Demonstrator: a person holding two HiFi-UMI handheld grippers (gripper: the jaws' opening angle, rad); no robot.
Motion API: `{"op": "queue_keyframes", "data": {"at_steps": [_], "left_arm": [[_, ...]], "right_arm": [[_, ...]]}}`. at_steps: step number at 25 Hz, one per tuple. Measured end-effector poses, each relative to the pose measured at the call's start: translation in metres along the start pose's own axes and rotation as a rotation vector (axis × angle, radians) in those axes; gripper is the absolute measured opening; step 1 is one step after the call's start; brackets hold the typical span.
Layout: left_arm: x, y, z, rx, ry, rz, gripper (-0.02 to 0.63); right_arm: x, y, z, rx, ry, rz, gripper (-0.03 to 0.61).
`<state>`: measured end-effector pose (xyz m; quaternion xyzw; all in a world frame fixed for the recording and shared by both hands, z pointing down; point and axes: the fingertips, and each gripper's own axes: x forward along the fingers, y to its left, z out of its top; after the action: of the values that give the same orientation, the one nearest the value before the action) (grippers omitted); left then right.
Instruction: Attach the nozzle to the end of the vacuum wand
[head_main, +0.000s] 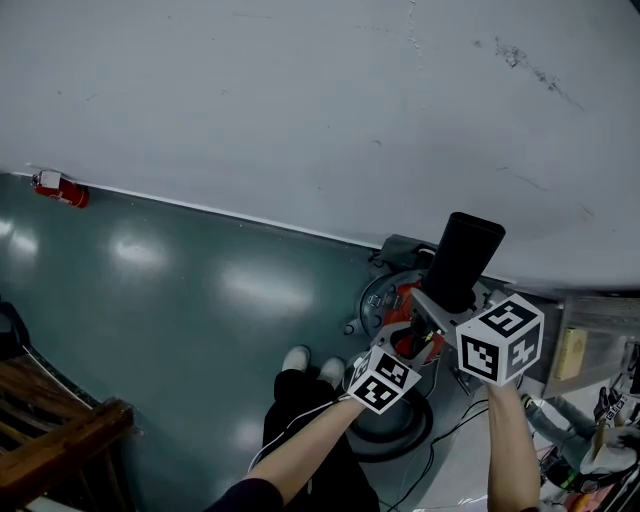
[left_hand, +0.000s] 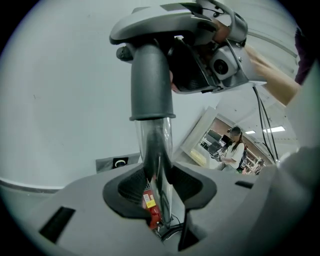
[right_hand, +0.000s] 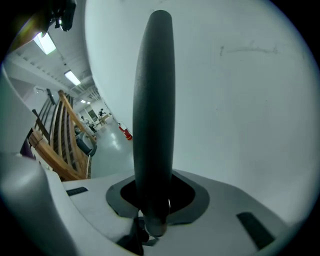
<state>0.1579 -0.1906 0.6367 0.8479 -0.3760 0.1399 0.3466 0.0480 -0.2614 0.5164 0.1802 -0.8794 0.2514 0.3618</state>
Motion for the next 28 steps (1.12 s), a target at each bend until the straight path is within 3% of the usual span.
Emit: {"op": "queue_keyframes", "data": {"at_steps": [5,10,16,28], "left_arm": [[0.0,0.0,0.001,0.011,0.009,-0.003,0.152],[0.001,-0.001,0.001,0.003,0.006,-0.012,0.152],[0.001,0.001,0.0,-0.002,0.011,-0.014,0.152],[0.0,0.0,0.001,0.005,-0.019,-0.037,0.153]], "right_arm": [[0.013,0.027,-0.007,-0.269,0.083,-0.048,0.092],[0.006,0.01,-0.005,-0.118,0.009,-0.017,0.092],[0.01,0.023,-0.006,-0.242,0.003,-0.067,0.092],[0.005,0.024,-0.003,-0.261,-0.045,-0.09,0.097]]}}
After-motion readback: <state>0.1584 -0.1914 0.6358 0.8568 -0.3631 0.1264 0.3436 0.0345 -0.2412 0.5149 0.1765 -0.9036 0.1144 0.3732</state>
